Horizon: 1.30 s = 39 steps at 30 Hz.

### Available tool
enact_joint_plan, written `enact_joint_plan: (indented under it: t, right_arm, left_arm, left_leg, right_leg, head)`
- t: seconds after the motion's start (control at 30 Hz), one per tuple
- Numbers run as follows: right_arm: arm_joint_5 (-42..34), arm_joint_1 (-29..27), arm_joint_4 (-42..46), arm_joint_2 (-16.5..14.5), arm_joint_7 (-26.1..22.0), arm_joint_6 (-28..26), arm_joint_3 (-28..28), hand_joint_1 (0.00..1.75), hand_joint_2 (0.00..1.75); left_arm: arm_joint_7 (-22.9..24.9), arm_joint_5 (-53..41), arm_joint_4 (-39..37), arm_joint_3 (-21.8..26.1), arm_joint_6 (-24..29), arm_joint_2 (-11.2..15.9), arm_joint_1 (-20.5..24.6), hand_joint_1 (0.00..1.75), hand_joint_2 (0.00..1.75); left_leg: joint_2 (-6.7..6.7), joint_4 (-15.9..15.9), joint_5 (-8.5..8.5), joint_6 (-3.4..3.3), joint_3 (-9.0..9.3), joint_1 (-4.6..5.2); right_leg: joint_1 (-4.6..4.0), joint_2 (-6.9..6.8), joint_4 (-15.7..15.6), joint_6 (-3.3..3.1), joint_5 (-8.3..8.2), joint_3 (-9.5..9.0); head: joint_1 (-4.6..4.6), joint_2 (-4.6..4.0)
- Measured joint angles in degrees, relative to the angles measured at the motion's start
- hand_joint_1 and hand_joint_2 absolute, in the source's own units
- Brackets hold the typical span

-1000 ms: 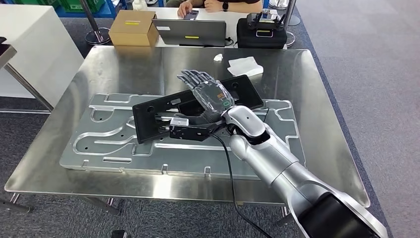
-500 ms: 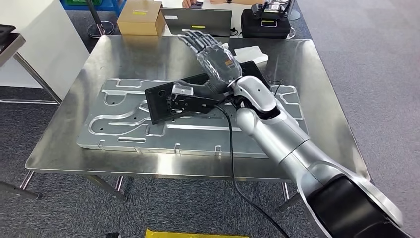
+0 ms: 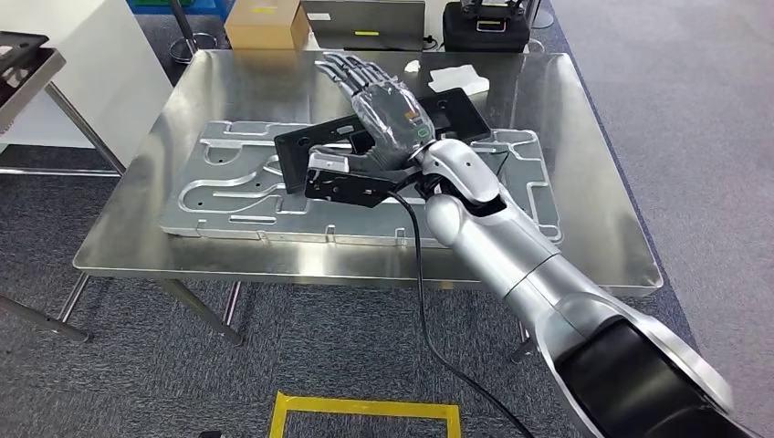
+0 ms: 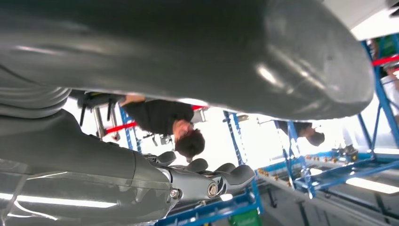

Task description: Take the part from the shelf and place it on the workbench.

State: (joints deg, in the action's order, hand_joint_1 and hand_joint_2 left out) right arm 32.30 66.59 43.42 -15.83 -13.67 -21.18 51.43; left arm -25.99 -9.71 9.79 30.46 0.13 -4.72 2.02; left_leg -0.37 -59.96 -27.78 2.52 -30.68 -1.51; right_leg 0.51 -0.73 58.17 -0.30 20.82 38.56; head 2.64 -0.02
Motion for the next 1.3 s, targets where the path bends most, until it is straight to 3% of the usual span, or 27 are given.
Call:
enact_joint_plan:
  t: [0.03, 0.1, 0.13, 0.2, 0.27, 0.3, 0.33, 0.37, 0.43, 0.5, 0.57, 0.63, 0.67, 0.7, 0.77, 0.8, 0.83, 0.87, 0.93, 1.0, 1.03, 1.07, 1.13, 1.17, 1.2, 1.3]
  right_arm:
    - [-0.33, -0.37, -0.34, -0.2, -0.41, -0.18, 0.24, 0.0, 0.0]
    - [-0.97, -1.33, -1.07, -0.36, -1.08, -0.43, 0.84, 0.0, 0.0]
    - [-1.18, -1.88, -1.4, -0.38, -1.3, -0.49, 1.11, 0.0, 0.0]
    - [-1.34, -2.94, -2.02, -0.34, -1.51, -0.58, 1.63, 0.0, 0.0]
    - [-1.2, -4.06, -2.44, -0.32, -1.62, -0.65, 2.23, 0.0, 0.0]
    - [-1.08, -4.65, -2.63, -0.31, -1.63, -0.66, 2.54, 0.0, 0.0]
    - [-0.95, -5.26, -2.79, -0.29, -1.58, -0.67, 2.81, 0.0, 0.0]
    - [-0.84, -5.73, -2.91, -0.28, -1.48, -0.68, 3.02, 0.0, 0.0]
    - [-0.67, -6.26, -3.01, -0.29, -1.18, -0.68, 3.33, 0.0, 0.0]
    - [-0.55, -6.38, -3.01, -0.45, -0.84, -0.67, 3.56, 0.0, 0.0]
    - [-0.42, -6.48, -3.01, -0.56, -0.3, -0.61, 3.8, 0.0, 0.0]
    - [-0.3, -6.74, -3.02, -0.49, 0.26, -0.51, 3.97, 0.0, 0.0]
    - [-0.27, -6.88, -3.02, -0.47, 0.46, -0.45, 4.01, 0.0, 0.0]
    - [-0.25, -7.04, -3.02, -0.44, 0.6, -0.36, 4.03, 0.0, 0.0]
    - [-0.41, -7.51, -3.01, -0.37, 0.79, 0.02, 4.06, 0.0, 0.0]
    - [-0.52, -7.97, -3.01, -0.3, 0.81, 0.25, 4.07, 0.0, 0.0]
    - [-0.65, -8.53, -3.01, -0.2, 0.81, 0.45, 4.08, 0.0, 0.0]
    - [-0.76, -9.1, -3.01, -0.11, 0.77, 0.59, 4.09, 0.0, 0.0]
    - [-1.16, -9.96, -3.08, 0.03, 0.56, 0.76, 4.11, 0.0, 0.0]
    - [-1.87, -10.5, -3.43, 0.07, -0.05, 0.76, 4.11, 0.0, 0.0]
    - [-2.34, -10.84, -3.87, 0.08, -0.61, 0.61, 4.11, 0.0, 0.0]
    - [-2.99, -11.34, -4.6, 0.08, -1.28, 0.46, 4.1, 0.0, 0.0]
    - [-4.95, -12.81, -6.95, 0.28, -2.74, 0.38, 3.96, 0.0, 0.0]
    - [-6.21, -13.76, -8.45, 0.46, -3.32, 0.53, 3.74, 0.0, 0.0]
    - [-7.49, -14.88, -10.05, 0.77, -3.73, 0.67, 3.38, 0.0, 0.0]
    - [-11.52, -19.8, -15.4, 2.33, -2.68, 0.17, 1.42, 0.0, 0.0]
  left_arm:
    - [0.01, -0.04, 0.01, 0.02, 0.0, 0.01, 0.02, 0.0, 0.0]
    - [0.01, -0.21, 0.01, 0.07, 0.0, 0.01, -0.02, 0.0, 0.0]
    - [0.01, -0.31, 0.01, 0.08, 0.01, 0.01, 0.01, 0.0, 0.0]
    - [-0.01, -0.45, 0.01, 0.08, 0.05, 0.03, 0.01, 0.0, 0.0]
    - [-0.02, -0.48, 0.01, 0.09, 0.12, 0.05, 0.0, 0.0, 0.0]
    - [-0.02, -0.5, 0.01, 0.1, 0.14, 0.06, -0.02, 0.0, 0.0]
    - [-0.02, -0.53, 0.01, 0.1, 0.15, 0.05, -0.04, 0.0, 0.0]
    - [-0.02, -0.56, 0.01, 0.1, 0.15, 0.05, -0.06, 0.0, 0.0]
    - [-0.02, -0.6, 0.01, 0.1, 0.14, -0.02, -0.07, 0.0, 0.0]
    - [-0.02, -0.61, 0.01, 0.1, 0.1, -0.21, -0.1, 0.0, 0.0]
    - [-0.02, -0.7, 0.01, 0.1, 0.04, -0.33, -0.16, 0.0, 0.0]
    - [-0.04, -0.91, 0.01, 0.1, -0.04, -0.28, -0.27, 0.0, 0.0]
    - [-0.07, -1.02, 0.01, 0.1, -0.08, -0.25, -0.33, 0.0, 0.0]
    - [-0.1, -1.13, 0.01, 0.09, -0.13, -0.22, -0.41, 0.0, 0.0]
    - [-0.16, -1.31, 0.01, 0.08, -0.18, -0.19, -0.47, 0.0, 0.0]
    - [-0.17, -1.4, 0.01, 0.08, -0.2, -0.18, -0.49, 0.0, 0.0]
    - [-0.17, -1.47, 0.01, 0.08, -0.2, -0.14, -0.48, 0.0, 0.0]
    - [-0.17, -1.53, 0.01, 0.08, -0.2, -0.1, -0.48, 0.0, 0.0]
    - [-0.17, -1.52, 0.01, 0.08, -0.18, -0.03, -0.44, 0.0, 0.0]
    - [-0.17, -1.49, 0.01, 0.08, -0.13, -0.05, -0.3, 0.0, 0.0]
    - [-0.18, -1.46, 0.01, 0.09, -0.08, -0.08, -0.25, 0.0, 0.0]
    - [-0.18, -1.44, 0.01, 0.1, -0.02, -0.1, -0.21, 0.0, 0.0]
    - [-0.19, -1.27, 0.01, 0.16, 0.17, -0.19, -0.26, 0.0, 0.0]
    - [-0.19, -1.16, 0.01, 0.23, 0.28, -0.25, -0.25, 0.0, 0.0]
    - [-0.2, -1.04, 0.01, 0.33, 0.39, -0.31, -0.26, 0.0, 0.0]
    - [-0.19, -0.73, 0.01, 0.71, 0.7, -0.45, -0.39, 0.0, 0.0]
  left_leg:
    - [-0.1, 1.26, -0.69, -0.5, 0.57, 0.23]
    - [-0.1, 1.63, -0.13, -1.69, 0.19, 0.39]
    - [-0.01, 1.65, 0.46, -2.24, -0.15, 0.39]
    - [0.19, 1.9, 1.82, -3.1, -1.29, 0.26]
    - [0.26, 1.84, 3.24, -3.48, -3.15, 0.4]
    - [0.28, 1.8, 3.93, -3.51, -4.11, 0.5]
    - [0.29, 1.76, 4.65, -3.53, -5.11, 0.62]
    - [0.28, 1.72, 5.29, -3.51, -5.97, 0.76]
    - [0.23, 1.69, 6.5, -3.42, -7.34, 1.02]
    - [0.22, 1.75, 7.57, -3.07, -8.09, 1.25]
    - [0.31, 2.12, 8.66, -2.41, -8.26, 1.16]
    - [0.31, 2.31, 9.01, -1.73, -8.52, 1.0]
    - [0.27, 1.47, 7.76, -1.49, -8.97, 0.96]
    - [0.24, -0.52, 5.44, -1.25, -9.7, 0.89]
    - [0.24, -7.51, -0.41, -0.8, -11.5, 0.64]
    - [0.26, -11.23, -2.09, -0.55, -12.1, 0.54]
    - [0.27, -13.76, -2.33, -0.31, -12.09, 0.43]
    - [0.28, -14.55, -1.39, -0.06, -11.24, 0.31]
    - [0.3, -10.1, 1.23, 0.4, -6.65, -0.06]
    - [0.19, -2.67, 0.37, 0.35, -1.18, -0.05]
    - [0.12, -0.33, -0.64, 0.05, 0.25, 0.05]
    - [0.04, 0.66, -1.25, -0.47, 0.76, 0.24]
    - [0.09, 0.79, -0.53, -1.74, 0.01, 0.29]
    - [0.15, 0.82, 0.06, -2.4, -0.46, 0.27]
    - [0.22, 0.9, 0.75, -2.99, -1.15, 0.25]
    - [0.15, 0.9, 2.77, -3.82, -3.65, 0.42]
  right_leg:
    - [-0.08, 0.01, 0.12, 0.36, -0.4, 0.19]
    - [-0.05, 0.05, 0.03, 1.1, -1.11, 0.34]
    - [0.05, 0.13, 0.4, 1.45, -0.47, 0.67]
    - [0.24, 0.32, 4.03, 1.94, 3.78, 2.21]
    - [0.27, 0.41, 11.94, 2.25, 9.59, 4.53]
    - [0.25, 0.43, 15.46, 2.3, 11.0, 5.16]
    - [0.23, 0.45, 17.76, 2.24, 11.27, 5.05]
    - [0.16, 0.47, 17.58, 2.01, 10.2, 3.76]
    - [-0.2, 0.51, 11.31, 0.97, 7.79, -1.95]
    - [-0.72, 0.41, 2.9, -0.12, 8.25, -7.97]
    - [-1.14, 0.29, -0.77, -0.56, 8.91, -9.92]
    - [-0.94, 0.13, -1.51, -0.91, 7.58, -9.42]
    - [-0.74, 0.03, -1.85, -1.22, 6.77, -8.98]
    - [-0.53, -0.06, -2.17, -1.47, 5.91, -8.38]
    - [-0.52, -0.06, -2.19, -1.72, 4.47, -6.73]
    - [-0.5, -0.08, -2.12, -1.63, 3.79, -5.82]
    - [-0.45, -0.13, -1.99, -1.49, 3.14, -4.88]
    - [-0.37, -0.18, -1.76, -1.29, 2.53, -3.9]
    - [-0.11, -0.21, -0.91, -0.74, 1.55, -1.91]
    - [-0.15, -0.13, 0.17, -0.04, 0.88, -0.38]
    - [-0.25, -0.11, 0.56, 0.3, 0.59, -0.02]
    - [-0.35, -0.1, 0.69, 0.63, 0.23, 0.14]
    - [-0.23, -0.1, 0.75, 1.28, -0.22, 0.34]
    - [-0.11, -0.03, 1.21, 1.61, 0.53, 0.7]
    - [0.02, 0.08, 2.71, 1.92, 2.39, 1.36]
    - [0.16, 0.37, 12.61, 2.52, 10.34, 4.1]
  head:
    - [0.01, 0.0]
    - [-0.02, 0.0]
    - [-0.02, 0.0]
    - [-0.03, 0.0]
    - [-0.03, 0.0]
    - [-0.03, 0.0]
    - [-0.03, 0.0]
    - [-0.04, 0.0]
    - [-0.03, 0.0]
    - [0.0, 0.0]
    - [0.02, 0.0]
    - [0.03, 0.0]
    - [0.04, 0.0]
    - [0.06, 0.0]
    - [0.09, 0.0]
    - [0.09, 0.0]
    - [0.09, 0.0]
    - [0.09, 0.0]
    - [0.09, 0.0]
    - [0.13, 0.0]
    - [0.13, 0.0]
    - [0.13, 0.0]
    - [0.1, 0.0]
    - [0.1, 0.0]
    - [0.1, 0.0]
    - [0.09, 0.0]
